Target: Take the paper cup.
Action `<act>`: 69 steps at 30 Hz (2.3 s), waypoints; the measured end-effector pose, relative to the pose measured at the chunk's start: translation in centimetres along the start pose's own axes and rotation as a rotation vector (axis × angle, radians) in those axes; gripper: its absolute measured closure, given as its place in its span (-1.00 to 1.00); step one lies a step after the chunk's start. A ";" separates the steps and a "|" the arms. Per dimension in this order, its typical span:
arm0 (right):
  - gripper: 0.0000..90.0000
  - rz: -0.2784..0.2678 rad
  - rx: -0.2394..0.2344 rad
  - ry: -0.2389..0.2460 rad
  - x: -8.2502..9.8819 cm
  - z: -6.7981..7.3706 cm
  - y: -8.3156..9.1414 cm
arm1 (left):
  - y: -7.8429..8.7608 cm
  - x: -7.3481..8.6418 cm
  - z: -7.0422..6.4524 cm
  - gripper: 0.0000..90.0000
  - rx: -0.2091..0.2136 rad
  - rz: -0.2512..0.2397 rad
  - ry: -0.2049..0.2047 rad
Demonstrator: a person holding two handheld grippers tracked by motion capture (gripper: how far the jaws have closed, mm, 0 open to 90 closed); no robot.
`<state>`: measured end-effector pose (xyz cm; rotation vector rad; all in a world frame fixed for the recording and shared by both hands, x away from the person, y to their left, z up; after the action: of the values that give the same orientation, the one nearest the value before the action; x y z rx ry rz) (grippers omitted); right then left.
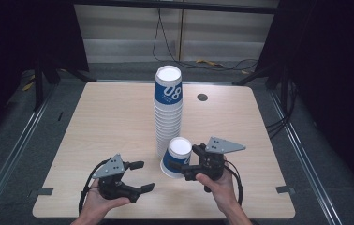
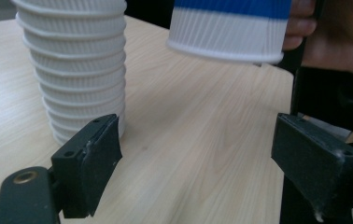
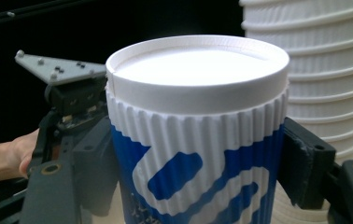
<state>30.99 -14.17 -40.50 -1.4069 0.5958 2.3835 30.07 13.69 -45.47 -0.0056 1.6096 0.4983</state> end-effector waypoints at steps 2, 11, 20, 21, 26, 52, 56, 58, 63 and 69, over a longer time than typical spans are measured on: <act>-0.43 0.016 -0.007 0.002 0.4 0.2 -0.4 | -0.1 -0.1 -0.2 -0.65 0.012 -0.001 -0.016; -0.43 0.039 -0.067 -0.011 1.3 0.5 -1.4 | -0.3 -0.1 -0.7 -0.65 0.052 -0.008 -0.047; -0.43 0.093 -0.099 0.010 2.2 1.1 -2.7 | -0.4 0.3 -0.6 -0.65 0.072 -0.015 -0.033; -0.43 0.098 -0.100 0.013 2.3 1.2 -2.8 | -0.5 0.3 -0.6 -0.65 0.075 -0.010 -0.033; -0.43 0.102 -0.121 0.015 2.6 1.4 -3.3 | -0.6 0.5 -0.8 -0.66 0.094 -0.007 -0.024; -0.43 0.091 -0.157 -0.009 3.3 2.1 -4.6 | -1.7 0.9 -1.1 -0.74 0.097 0.007 0.004; -0.43 0.093 -0.159 -0.014 3.4 2.2 -4.8 | -1.7 0.9 -1.2 -0.74 0.096 0.007 -0.005; -0.43 0.096 -0.164 -0.016 3.4 2.3 -4.9 | -1.6 0.9 -1.2 -0.73 0.103 0.004 -0.008; -0.43 0.098 -0.161 -0.017 3.5 2.3 -4.9 | -1.5 1.0 -1.1 -0.72 0.101 0.010 -0.015; -0.46 0.109 -0.155 -0.038 3.5 2.2 -5.0 | -1.5 0.9 -1.0 -0.69 0.111 0.028 -0.009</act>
<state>30.02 -8.60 -43.59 -1.4204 0.4990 2.5863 29.49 12.28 -46.80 0.1028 1.6285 0.4298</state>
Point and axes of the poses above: each handheld gripper's, and its own axes: y roughly backward along the jaws, x roughly out of its underside, z roughly to its left, the point moved 1 cm from there along -y, roughly forward along the jaws, and after that the axes turned 11 degrees about -y, right-handed, at the moved point
